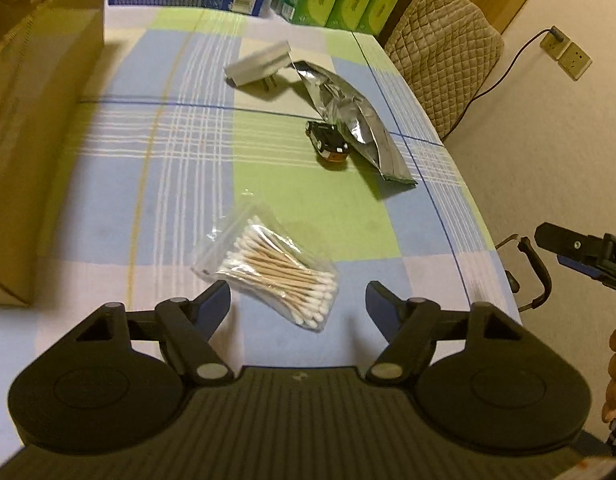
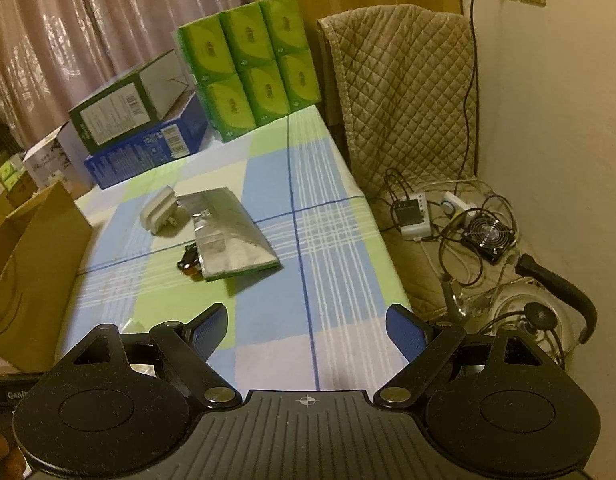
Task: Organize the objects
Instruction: 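Grasp the cotton swab bag with the left tool while the right tool grasps the silver foil bag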
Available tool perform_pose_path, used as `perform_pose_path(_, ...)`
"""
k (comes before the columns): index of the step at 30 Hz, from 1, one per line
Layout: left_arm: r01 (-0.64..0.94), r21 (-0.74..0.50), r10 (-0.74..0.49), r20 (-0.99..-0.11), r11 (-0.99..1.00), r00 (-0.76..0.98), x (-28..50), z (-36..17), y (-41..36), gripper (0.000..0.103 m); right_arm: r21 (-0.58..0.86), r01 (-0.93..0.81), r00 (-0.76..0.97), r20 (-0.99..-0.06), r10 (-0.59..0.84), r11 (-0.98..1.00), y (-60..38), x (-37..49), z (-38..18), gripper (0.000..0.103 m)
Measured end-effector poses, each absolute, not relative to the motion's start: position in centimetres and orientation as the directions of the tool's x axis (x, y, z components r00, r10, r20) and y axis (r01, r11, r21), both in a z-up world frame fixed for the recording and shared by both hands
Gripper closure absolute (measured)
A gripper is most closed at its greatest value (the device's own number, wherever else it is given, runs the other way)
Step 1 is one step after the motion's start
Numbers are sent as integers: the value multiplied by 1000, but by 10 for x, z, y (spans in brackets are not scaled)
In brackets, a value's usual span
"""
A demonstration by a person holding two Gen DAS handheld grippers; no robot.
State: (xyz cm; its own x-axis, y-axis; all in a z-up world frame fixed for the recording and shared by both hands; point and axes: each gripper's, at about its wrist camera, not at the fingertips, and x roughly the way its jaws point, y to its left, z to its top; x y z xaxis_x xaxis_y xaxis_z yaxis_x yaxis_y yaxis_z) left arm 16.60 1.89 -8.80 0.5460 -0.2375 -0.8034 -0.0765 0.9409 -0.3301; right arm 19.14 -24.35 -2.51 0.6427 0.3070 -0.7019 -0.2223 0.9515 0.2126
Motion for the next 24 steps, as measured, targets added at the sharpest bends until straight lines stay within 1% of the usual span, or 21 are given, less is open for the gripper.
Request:
perform_pose_path(8,-94,-342,-243,-811,935,533,192,-106,16,33,211,-217,654,-693,302,953,-237,207,-32,19)
perform_pose_path(14,-81,-293,-209,-825,953,525,211,-113,10,35,205,-238,644,-698,312,949,-228,216,-37,19)
perform_pose_path(17,-55,-251,-187,-833,966,521,215,-115,5,42,198,-254,640,-699,318,947,-221,222,-39,19)
perform_pose_path(19,-32,-208,-162,-839,978,520,217,-115,0,52,195,-264,638,-700,322,945,-217,226,-40,19)
perform_pose_path(20,-18,-186,-150,-841,982,520,217,-115,-1,55,192,-271,636,-699,325,943,-215,228,-41,19)
perform_pose_path(21,-1,-166,-141,-842,986,520,217,-115,-3,61,189,-278,635,-699,328,942,-212,230,-41,19)
perform_pose_path(22,13,-151,-136,-843,988,520,217,-115,-3,69,185,-287,634,-698,331,940,-210,233,-42,19)
perform_pose_path(23,28,-134,-129,-844,991,521,217,-115,-4,75,180,-298,633,-698,335,937,-207,237,-42,19)
perform_pose_path(24,42,-128,-131,-844,991,520,216,-115,-2,78,176,-309,631,-698,339,935,-204,240,-42,19)
